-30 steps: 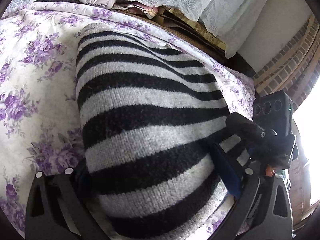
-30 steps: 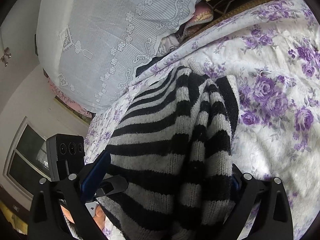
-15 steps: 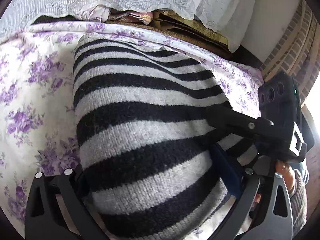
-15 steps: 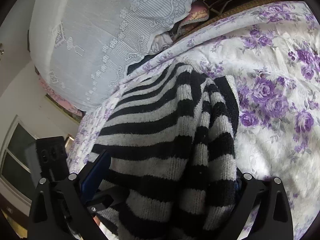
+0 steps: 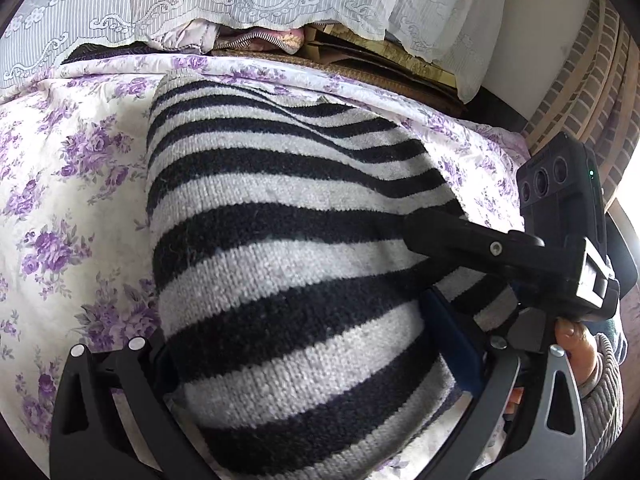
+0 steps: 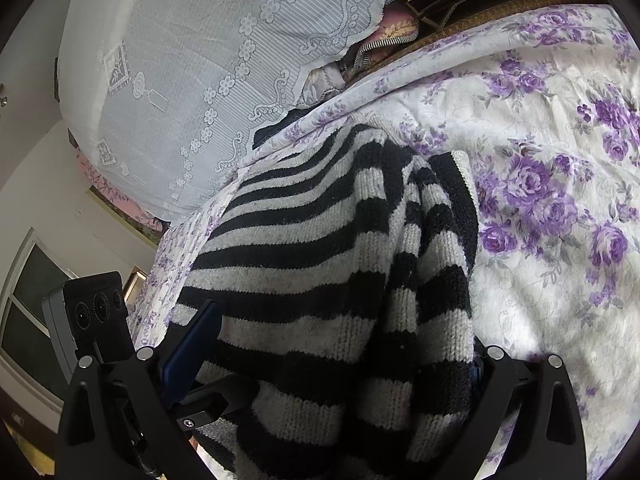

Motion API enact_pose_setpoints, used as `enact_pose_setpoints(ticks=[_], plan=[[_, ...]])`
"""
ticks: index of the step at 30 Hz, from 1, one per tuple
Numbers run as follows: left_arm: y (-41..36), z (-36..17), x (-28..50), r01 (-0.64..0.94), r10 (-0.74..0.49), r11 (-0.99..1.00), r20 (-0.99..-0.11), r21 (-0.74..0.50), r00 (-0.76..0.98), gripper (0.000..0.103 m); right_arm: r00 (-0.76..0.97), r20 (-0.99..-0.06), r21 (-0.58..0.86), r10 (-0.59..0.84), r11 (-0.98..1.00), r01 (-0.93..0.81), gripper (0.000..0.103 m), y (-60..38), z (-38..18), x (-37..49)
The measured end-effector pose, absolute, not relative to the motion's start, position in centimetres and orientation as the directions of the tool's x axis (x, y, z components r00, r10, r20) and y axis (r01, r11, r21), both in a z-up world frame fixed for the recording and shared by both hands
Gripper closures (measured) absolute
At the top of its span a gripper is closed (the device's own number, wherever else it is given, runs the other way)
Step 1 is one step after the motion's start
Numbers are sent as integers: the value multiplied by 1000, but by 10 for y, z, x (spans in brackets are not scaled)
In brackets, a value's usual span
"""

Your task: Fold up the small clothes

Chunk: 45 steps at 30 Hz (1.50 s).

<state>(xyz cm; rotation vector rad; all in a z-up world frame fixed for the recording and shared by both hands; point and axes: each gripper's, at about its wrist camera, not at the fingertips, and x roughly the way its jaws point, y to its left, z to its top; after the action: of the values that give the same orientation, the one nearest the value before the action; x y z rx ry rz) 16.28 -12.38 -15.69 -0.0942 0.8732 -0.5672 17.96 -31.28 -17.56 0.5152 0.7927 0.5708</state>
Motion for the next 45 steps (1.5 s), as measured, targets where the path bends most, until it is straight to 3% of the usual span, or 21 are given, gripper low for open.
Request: enact_pose_setpoints(ticks=[7, 13, 20, 24, 37, 45], plan=[[-121, -158, 163, 436, -535, 834, -690, -338, 487, 5, 572, -535, 592, 622, 759, -272, 4, -307, -173, 181], [-132, -139, 140, 526, -546, 815, -627, -243, 555, 5, 624, -514, 564, 589, 780, -271, 3, -303, -161, 165], [-124, -123, 119, 567, -625, 765, -561, -304, 542, 5, 644, -477, 589, 598, 762, -271, 3, -305, -148, 137], [-129, -111, 94, 607, -630, 755, -532, -249, 565, 5, 670, -451, 575, 590, 766, -287, 3, -308, -135, 111], [-170, -79, 37, 705, -694, 673, -520, -224, 498, 5, 745, -420, 561, 518, 794, -236, 3, -352, -100, 28], [-235, -53, 1, 800, -748, 573, -513, -179, 421, 5, 818, -378, 560, 434, 811, -171, 3, -411, -79, -33]])
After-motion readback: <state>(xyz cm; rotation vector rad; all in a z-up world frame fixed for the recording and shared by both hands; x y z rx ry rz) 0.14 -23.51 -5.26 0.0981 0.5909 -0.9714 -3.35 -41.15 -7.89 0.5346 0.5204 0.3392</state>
